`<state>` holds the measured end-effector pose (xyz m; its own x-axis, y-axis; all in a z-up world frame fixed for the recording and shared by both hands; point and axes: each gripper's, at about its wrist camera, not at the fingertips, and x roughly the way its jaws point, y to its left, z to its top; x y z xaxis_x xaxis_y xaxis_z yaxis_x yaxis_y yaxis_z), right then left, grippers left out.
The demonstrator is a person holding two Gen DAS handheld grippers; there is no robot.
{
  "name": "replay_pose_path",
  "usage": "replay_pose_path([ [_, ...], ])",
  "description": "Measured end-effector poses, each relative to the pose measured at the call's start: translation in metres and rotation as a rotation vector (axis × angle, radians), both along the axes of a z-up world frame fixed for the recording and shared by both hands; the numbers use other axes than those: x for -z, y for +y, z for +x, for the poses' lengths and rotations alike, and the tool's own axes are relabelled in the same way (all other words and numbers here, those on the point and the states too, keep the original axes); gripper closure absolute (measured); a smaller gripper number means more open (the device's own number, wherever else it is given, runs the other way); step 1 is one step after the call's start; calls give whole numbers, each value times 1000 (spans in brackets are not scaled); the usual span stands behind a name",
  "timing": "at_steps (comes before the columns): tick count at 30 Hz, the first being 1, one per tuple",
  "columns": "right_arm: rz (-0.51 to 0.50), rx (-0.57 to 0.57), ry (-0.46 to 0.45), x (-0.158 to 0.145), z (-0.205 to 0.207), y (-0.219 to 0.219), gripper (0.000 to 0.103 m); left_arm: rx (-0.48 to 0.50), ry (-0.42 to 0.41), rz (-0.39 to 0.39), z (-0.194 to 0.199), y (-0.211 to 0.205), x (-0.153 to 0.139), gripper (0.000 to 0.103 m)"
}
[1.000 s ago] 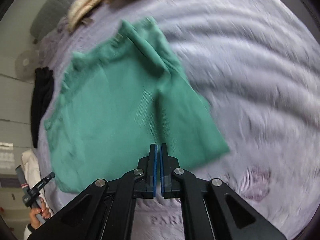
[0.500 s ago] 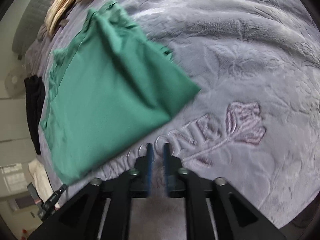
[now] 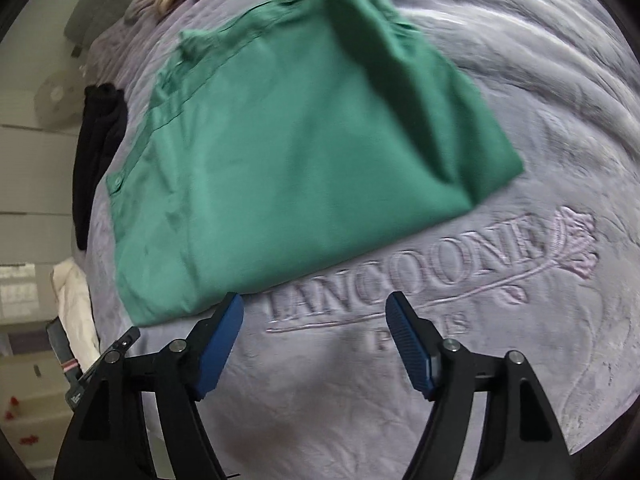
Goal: Fold large clothes
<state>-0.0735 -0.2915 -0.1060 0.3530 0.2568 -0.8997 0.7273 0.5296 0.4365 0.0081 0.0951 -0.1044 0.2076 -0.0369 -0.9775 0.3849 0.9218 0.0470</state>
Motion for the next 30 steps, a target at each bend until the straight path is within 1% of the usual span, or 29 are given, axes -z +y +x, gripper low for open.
replay_pose_path([
  [1, -2, -10, -6, -2, 3, 2, 21, -7, -2, -9, 0, 1, -2, 1],
  [3, -22, -43, -28, -8, 14, 12, 19, -8, 19, -16, 2, 2, -2, 1],
  [4, -34, -60, -36, -11, 20, 17, 14, -6, 34, -15, 3, 4, -1, 1],
  [5, -47, -76, -40, -14, 23, 20, 0, 3, 52, -12, 6, 5, 1, 1],
  [7, -81, -121, -60, -20, 33, 31, 0, 28, 59, -9, 4, 5, 2, 1],
  [8, -79, -142, -65, -21, 35, 35, 0, 34, 55, -12, 2, 3, 2, 1],
  [10, -47, -176, -65, -20, 42, 44, 0, 49, 57, -24, -2, 2, 2, 1],
  [11, -26, -184, -62, -17, 44, 47, 0, 53, 62, -30, 7, -13, 4, 1],
  [15, 66, -203, -53, 0, 49, 59, 0, 64, 62, -44, 5, -15, 2, 1],
  [18, 133, -179, -31, 12, 50, 66, 0, 80, 84, -52, 17, -3, 4, 1],
  [21, 164, -184, -8, 19, 52, 73, 0, 85, 96, -48, 22, 13, 10, 1],
  [27, 166, -199, -1, 19, 66, 85, 0, 57, 103, -36, 36, 40, 21, 1],
  [30, 188, -190, -8, 22, 71, 91, 0, 45, 108, -43, 44, 49, 24, 1],
])
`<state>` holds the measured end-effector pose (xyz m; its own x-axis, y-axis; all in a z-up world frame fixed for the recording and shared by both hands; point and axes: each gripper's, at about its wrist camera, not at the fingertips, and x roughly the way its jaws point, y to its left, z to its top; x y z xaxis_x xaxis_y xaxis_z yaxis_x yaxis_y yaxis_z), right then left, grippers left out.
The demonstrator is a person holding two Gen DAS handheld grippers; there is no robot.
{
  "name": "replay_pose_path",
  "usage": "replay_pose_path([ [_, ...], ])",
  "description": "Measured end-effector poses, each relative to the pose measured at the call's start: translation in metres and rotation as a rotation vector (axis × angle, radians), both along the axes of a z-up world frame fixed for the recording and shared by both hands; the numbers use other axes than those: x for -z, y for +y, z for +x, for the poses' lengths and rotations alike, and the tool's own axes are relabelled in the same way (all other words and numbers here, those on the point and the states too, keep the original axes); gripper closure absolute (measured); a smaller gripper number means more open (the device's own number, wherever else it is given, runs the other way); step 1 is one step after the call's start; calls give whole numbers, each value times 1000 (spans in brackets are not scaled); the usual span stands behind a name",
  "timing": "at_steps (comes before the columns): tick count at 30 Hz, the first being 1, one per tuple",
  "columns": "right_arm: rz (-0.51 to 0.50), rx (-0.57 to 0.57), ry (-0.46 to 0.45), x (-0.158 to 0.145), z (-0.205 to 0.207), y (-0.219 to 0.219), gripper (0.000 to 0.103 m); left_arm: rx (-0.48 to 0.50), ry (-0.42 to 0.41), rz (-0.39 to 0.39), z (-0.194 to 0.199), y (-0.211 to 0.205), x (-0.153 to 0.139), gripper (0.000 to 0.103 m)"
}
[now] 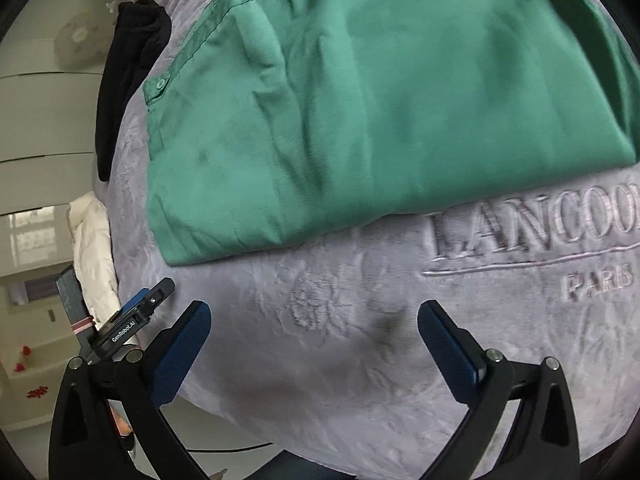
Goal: Fold large clothes
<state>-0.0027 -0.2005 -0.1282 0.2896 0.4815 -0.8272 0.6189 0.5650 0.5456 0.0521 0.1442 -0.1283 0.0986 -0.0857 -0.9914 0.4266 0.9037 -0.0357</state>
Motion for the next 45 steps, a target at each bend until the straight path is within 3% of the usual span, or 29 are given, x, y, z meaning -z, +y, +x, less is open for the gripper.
replay_pose_path([
  [9, 118, 79, -31, 23, 13, 27, 0, 9, 13, -23, 28, 5, 14, 1],
  [19, 273, 247, -140, 45, 35, 42, 0, 32, 16, -41, 55, -2, 40, 1],
  [25, 286, 279, -162, 55, 50, 47, 0, 44, -1, -70, 76, -2, 50, 1],
  [32, 323, 303, -251, 54, 60, 52, 0, 55, -16, -106, 88, -11, 59, 1],
  [45, 418, 385, -376, 67, 92, 69, 0, -32, 52, -379, 149, -2, 52, 1],
])
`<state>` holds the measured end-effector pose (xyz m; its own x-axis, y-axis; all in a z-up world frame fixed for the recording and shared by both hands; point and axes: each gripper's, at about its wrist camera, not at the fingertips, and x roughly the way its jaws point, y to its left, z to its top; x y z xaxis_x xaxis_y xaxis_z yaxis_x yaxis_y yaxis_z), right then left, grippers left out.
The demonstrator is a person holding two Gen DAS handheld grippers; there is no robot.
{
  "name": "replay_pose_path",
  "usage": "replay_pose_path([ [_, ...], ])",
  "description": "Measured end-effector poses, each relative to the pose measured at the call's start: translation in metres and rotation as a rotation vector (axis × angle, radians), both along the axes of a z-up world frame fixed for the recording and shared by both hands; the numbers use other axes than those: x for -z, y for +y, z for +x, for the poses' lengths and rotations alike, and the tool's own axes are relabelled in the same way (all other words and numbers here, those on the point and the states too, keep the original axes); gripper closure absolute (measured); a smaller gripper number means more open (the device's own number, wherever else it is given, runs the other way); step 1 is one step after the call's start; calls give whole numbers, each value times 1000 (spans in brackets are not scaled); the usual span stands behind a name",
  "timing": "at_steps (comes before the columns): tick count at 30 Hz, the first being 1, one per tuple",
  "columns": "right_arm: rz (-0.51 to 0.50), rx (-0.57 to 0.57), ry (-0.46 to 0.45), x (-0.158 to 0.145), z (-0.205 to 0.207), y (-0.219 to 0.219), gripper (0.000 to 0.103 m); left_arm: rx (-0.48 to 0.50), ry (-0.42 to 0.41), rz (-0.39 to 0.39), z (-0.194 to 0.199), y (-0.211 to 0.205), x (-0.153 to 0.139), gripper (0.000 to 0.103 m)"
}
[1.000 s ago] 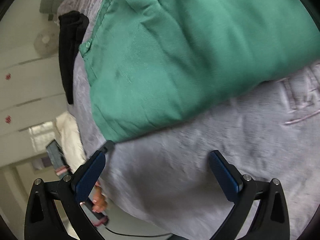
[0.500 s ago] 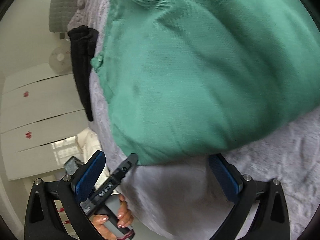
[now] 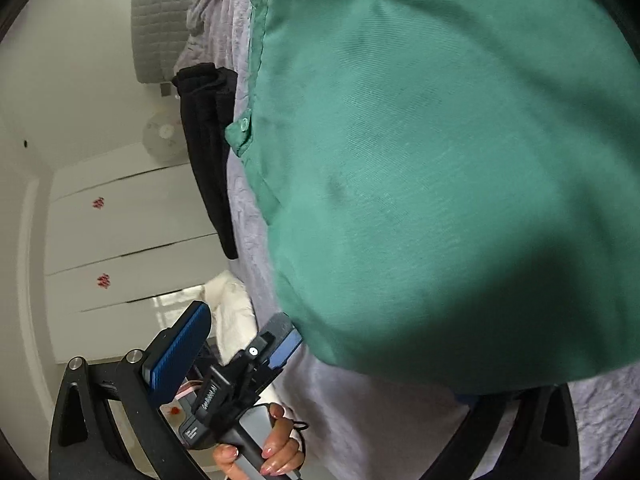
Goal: Fold large clothes
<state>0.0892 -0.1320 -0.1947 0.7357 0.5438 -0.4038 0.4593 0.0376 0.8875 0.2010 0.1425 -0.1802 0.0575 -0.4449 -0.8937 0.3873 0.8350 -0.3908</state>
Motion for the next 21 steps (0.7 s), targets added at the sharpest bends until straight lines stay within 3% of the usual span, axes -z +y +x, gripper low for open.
replay_pose_path([
  [1, 3, 3, 3, 0, 0, 0, 2, 5, 14, -19, 7, -2, 1, 1],
  [3, 36, 18, -2, 2, 0, -2, 30, 7, 41, -45, 9, -7, 2, 1],
  [4, 54, 13, 15, 5, -1, -2, 72, 1, 56, -58, 8, -10, 2, 1],
  [5, 57, 0, 27, 7, -3, -4, 91, -7, 75, -70, 9, -13, 4, 1],
  [10, -7, -46, -67, -20, 0, -10, 94, -4, 177, -183, -3, -27, 4, 1],
  [14, -115, -122, -147, -56, 9, -15, 94, 19, 243, -295, 16, -53, 4, 1],
  [17, -135, -152, -153, -60, 9, -14, 94, 31, 276, -326, 27, -76, 6, 1],
  [19, -124, -164, -133, -54, 8, -11, 94, 40, 275, -288, 29, -95, 10, 2],
  [20, -119, -184, -113, -47, 4, -10, 94, 52, 257, -252, 29, -102, 12, 15],
  [21, -122, -201, -94, -44, 2, -9, 94, 73, 230, -194, 28, -111, 14, 36],
])
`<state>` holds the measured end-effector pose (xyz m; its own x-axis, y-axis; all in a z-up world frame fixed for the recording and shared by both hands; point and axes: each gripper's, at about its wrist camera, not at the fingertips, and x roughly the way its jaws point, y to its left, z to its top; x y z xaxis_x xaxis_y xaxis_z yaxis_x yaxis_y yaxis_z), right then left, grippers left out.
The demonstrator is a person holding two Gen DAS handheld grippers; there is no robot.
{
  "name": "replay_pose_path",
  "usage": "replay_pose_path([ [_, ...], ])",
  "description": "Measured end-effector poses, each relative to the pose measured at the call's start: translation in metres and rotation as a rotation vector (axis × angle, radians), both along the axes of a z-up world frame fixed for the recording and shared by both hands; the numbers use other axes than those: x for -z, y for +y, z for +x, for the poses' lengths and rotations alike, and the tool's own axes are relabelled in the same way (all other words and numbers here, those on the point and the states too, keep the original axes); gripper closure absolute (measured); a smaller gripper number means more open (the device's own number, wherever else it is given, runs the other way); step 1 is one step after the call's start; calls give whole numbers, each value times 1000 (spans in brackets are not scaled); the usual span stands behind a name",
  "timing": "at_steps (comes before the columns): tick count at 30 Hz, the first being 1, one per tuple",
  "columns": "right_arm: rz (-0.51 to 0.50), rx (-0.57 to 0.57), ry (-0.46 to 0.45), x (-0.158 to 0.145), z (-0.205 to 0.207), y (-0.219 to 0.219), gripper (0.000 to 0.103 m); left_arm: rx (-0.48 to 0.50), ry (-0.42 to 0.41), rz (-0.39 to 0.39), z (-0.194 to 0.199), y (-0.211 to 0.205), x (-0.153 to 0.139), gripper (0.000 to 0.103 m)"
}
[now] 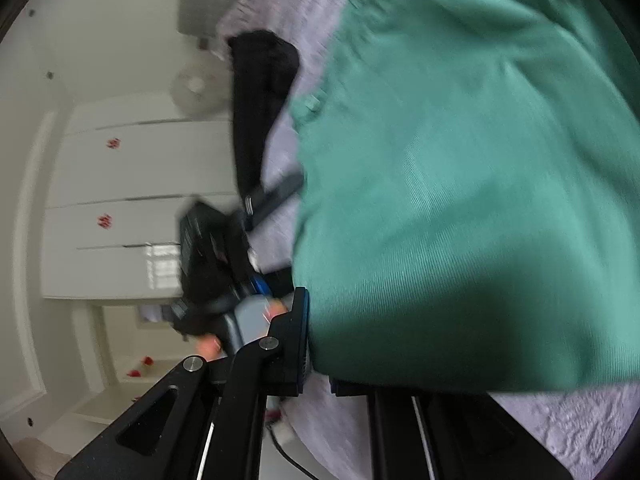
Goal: Fold large clothes
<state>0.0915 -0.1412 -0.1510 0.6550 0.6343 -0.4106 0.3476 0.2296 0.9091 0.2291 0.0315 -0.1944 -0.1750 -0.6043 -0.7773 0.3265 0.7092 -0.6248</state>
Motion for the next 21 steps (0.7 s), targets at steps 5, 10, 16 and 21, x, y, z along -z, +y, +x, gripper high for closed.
replay_pose_path([
  [5, -80, -146, 91, 0, -15, -1, 90, 41, -103, 126, -8, -10, 3, 44],
  [10, -293, -184, 125, -26, -37, -44, 90, 25, -99, 142, -11, -14, 3, 44],
  [16, -540, -73, 219, -33, -50, -98, 90, 29, -151, 201, -15, -17, -2, 47],
  [21, -667, -131, 298, -1, -28, -95, 91, 25, -223, 186, -20, -22, -26, 77],
])
